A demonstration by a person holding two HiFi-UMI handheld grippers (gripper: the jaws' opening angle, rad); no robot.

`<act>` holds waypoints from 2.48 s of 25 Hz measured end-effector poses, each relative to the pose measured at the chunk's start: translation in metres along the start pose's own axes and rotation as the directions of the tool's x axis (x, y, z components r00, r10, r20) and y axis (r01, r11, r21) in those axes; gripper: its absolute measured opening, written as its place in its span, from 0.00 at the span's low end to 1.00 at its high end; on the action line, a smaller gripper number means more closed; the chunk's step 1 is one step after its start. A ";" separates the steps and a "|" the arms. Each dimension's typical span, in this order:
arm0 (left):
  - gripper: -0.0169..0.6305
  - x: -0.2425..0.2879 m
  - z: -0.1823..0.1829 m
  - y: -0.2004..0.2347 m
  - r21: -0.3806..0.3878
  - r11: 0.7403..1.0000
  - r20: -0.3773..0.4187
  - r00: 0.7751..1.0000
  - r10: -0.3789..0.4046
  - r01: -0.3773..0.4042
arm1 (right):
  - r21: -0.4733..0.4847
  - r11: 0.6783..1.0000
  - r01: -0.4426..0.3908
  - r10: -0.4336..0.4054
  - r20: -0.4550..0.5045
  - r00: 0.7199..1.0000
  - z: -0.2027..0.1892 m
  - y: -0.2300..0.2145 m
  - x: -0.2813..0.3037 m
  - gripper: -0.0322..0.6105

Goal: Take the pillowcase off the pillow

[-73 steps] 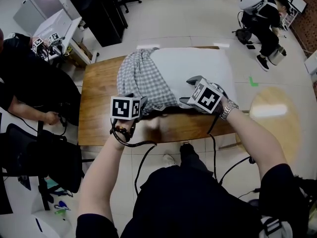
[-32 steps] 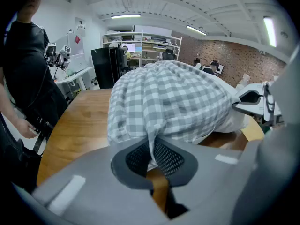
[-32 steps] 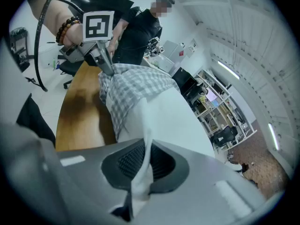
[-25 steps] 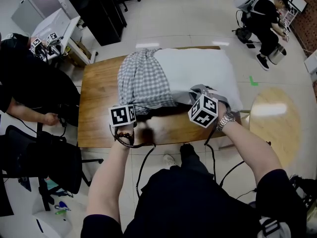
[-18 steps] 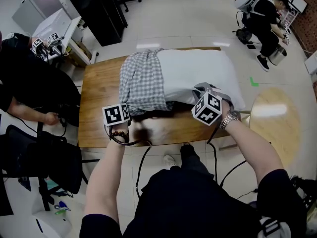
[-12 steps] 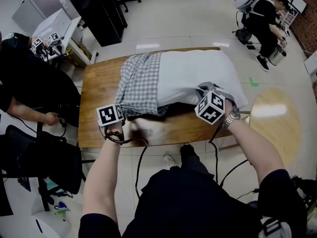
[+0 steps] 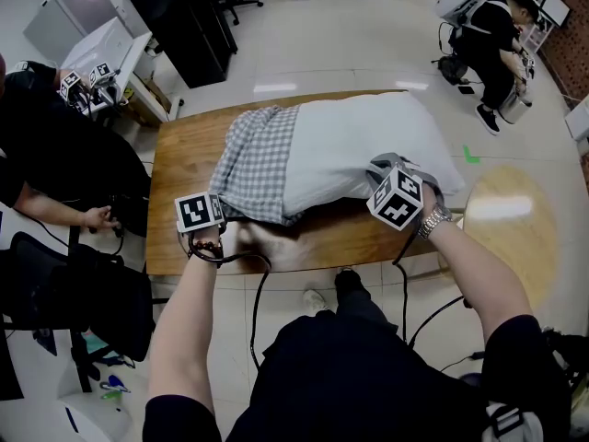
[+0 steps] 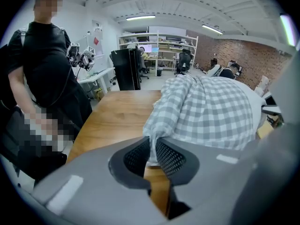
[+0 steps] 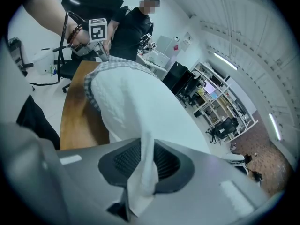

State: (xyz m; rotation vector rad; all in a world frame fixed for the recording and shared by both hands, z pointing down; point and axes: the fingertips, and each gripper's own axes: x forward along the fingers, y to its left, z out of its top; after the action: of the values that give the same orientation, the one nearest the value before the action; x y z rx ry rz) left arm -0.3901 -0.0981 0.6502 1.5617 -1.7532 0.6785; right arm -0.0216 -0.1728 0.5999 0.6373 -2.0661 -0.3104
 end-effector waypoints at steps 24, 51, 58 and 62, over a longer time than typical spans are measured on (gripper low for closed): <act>0.24 -0.046 0.061 -0.019 0.113 0.992 0.183 0.983 0.028 -0.049 | 0.046 0.982 -0.182 0.179 0.061 0.982 0.049 0.014 -0.053 0.38; 0.32 0.021 0.177 -0.162 0.289 0.927 0.014 0.968 -0.252 0.237 | 0.081 0.944 -0.320 0.309 0.126 0.943 0.089 -0.105 0.017 0.38; 0.33 0.062 0.207 -0.166 0.303 0.906 -0.093 0.955 -0.282 0.297 | 0.093 0.920 -0.380 0.370 0.112 0.922 0.113 -0.134 0.063 0.39; 0.33 0.087 0.212 -0.164 0.307 0.896 -0.154 0.946 -0.284 0.320 | 0.112 0.902 -0.418 0.407 0.105 0.907 0.120 -0.140 0.087 0.39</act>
State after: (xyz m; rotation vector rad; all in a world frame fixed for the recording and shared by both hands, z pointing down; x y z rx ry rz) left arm -0.2627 -0.3376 0.5742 1.9343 -1.3239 0.9104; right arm -0.1158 -0.3404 0.5332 0.2499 -2.2486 0.0493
